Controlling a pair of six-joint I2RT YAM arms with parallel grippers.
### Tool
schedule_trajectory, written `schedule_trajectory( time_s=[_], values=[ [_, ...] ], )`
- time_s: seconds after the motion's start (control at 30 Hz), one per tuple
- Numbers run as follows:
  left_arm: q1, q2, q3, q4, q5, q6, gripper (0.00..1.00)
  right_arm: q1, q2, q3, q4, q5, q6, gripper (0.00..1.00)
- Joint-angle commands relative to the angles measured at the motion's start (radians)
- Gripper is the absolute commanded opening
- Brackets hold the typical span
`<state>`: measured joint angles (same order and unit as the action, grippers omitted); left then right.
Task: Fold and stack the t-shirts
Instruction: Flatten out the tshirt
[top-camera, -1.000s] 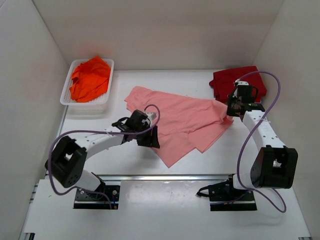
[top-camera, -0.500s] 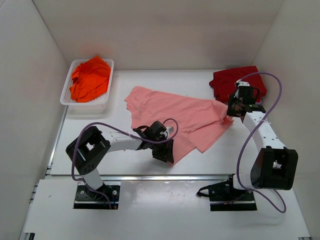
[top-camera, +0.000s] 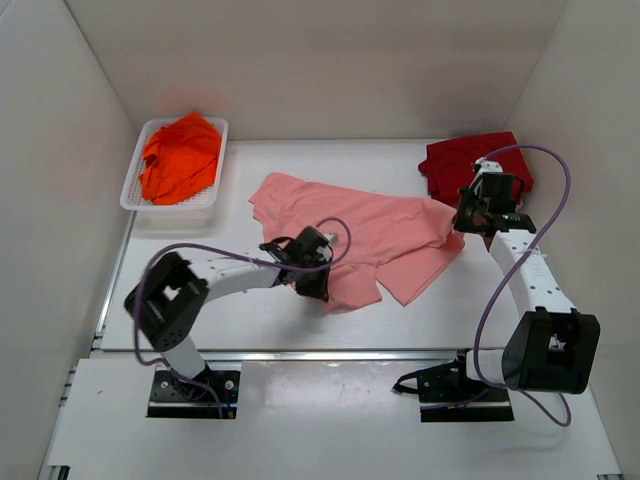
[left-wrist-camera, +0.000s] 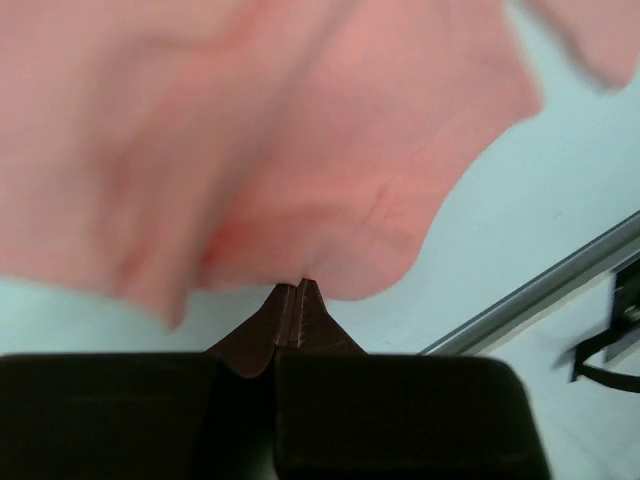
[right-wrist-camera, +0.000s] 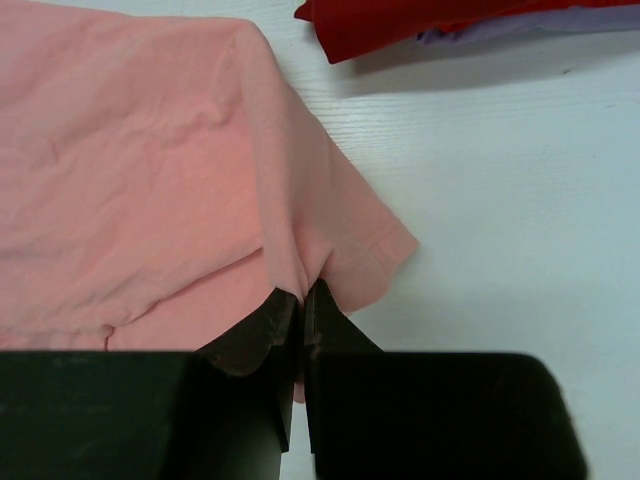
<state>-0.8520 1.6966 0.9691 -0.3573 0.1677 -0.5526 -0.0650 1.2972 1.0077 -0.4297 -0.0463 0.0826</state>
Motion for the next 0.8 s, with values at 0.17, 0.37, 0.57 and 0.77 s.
schedule_trajectory(
  time_s=[0.17, 0.37, 0.57, 0.77],
  values=[
    [0.347, -0.452, 0.308, -0.166, -0.057, 0.141, 0.00, 0.027, -0.168, 0.118, 0.000, 0.086, 0.025, 0.00],
    [0.430, -0.633, 0.439, -0.178, -0.097, 0.154, 0.00, -0.007, -0.405, 0.134, 0.043, 0.080, 0.037, 0.00],
    [0.492, -0.750, 0.619, -0.273, -0.082, 0.125, 0.00, -0.048, -0.672, 0.118, 0.036, 0.109, 0.012, 0.00],
    [0.496, -0.805, 0.822, -0.374, -0.151, 0.111, 0.00, -0.021, -0.754, 0.244, -0.029, 0.140, 0.017, 0.00]
  ],
)
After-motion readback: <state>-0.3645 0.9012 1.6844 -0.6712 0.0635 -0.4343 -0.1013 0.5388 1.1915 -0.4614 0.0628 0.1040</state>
